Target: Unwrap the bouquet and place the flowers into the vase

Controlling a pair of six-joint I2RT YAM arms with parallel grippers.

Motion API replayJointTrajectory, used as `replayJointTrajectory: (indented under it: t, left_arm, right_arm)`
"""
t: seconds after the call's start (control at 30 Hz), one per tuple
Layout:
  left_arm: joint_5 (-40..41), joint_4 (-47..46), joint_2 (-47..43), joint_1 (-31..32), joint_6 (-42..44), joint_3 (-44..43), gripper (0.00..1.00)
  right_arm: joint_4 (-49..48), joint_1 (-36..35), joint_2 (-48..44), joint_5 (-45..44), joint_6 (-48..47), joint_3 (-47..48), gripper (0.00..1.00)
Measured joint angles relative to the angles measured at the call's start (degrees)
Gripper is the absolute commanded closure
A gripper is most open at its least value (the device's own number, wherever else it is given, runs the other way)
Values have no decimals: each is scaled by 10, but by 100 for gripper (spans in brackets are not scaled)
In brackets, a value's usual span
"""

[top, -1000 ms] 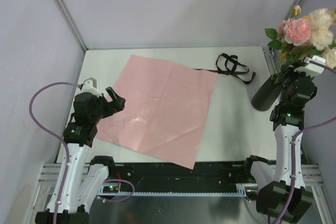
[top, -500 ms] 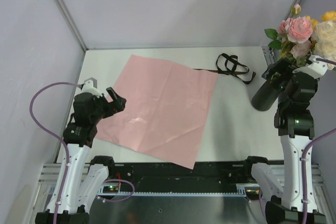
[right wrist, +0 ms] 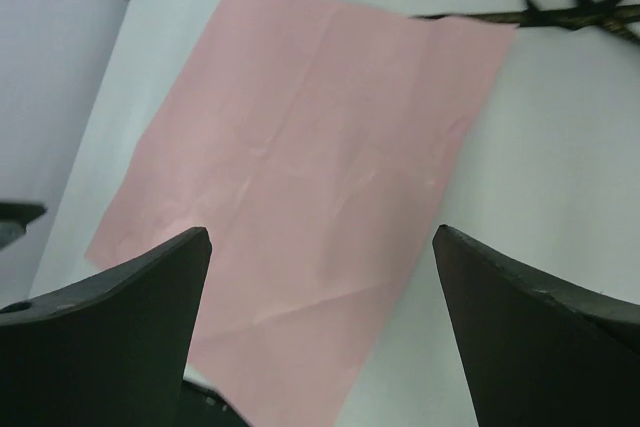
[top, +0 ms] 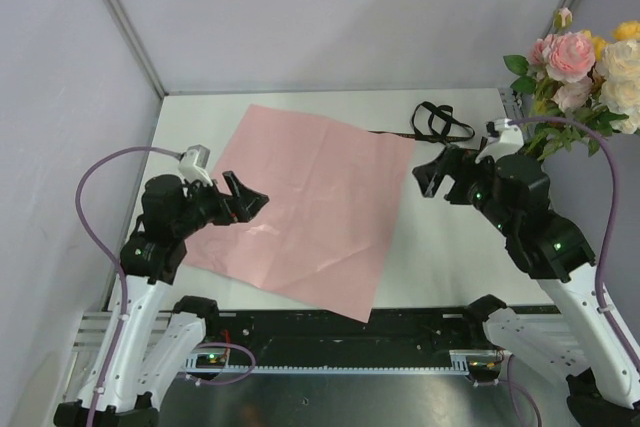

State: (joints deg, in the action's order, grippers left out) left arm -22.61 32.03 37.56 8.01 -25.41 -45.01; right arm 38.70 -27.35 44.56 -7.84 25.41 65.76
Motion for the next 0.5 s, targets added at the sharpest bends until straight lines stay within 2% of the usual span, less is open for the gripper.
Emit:
replayJointTrajectory:
  t: [0.2, 0.5]
  left_arm:
    - [-35, -8, -19, 17, 0, -35, 0]
    - [-46, -15, -69, 19, 17, -45, 0]
  right_arm:
    - [-8, -33, -14, 47, 19, -43, 1]
    - [-45, -33, -123, 88, 35, -174, 1]
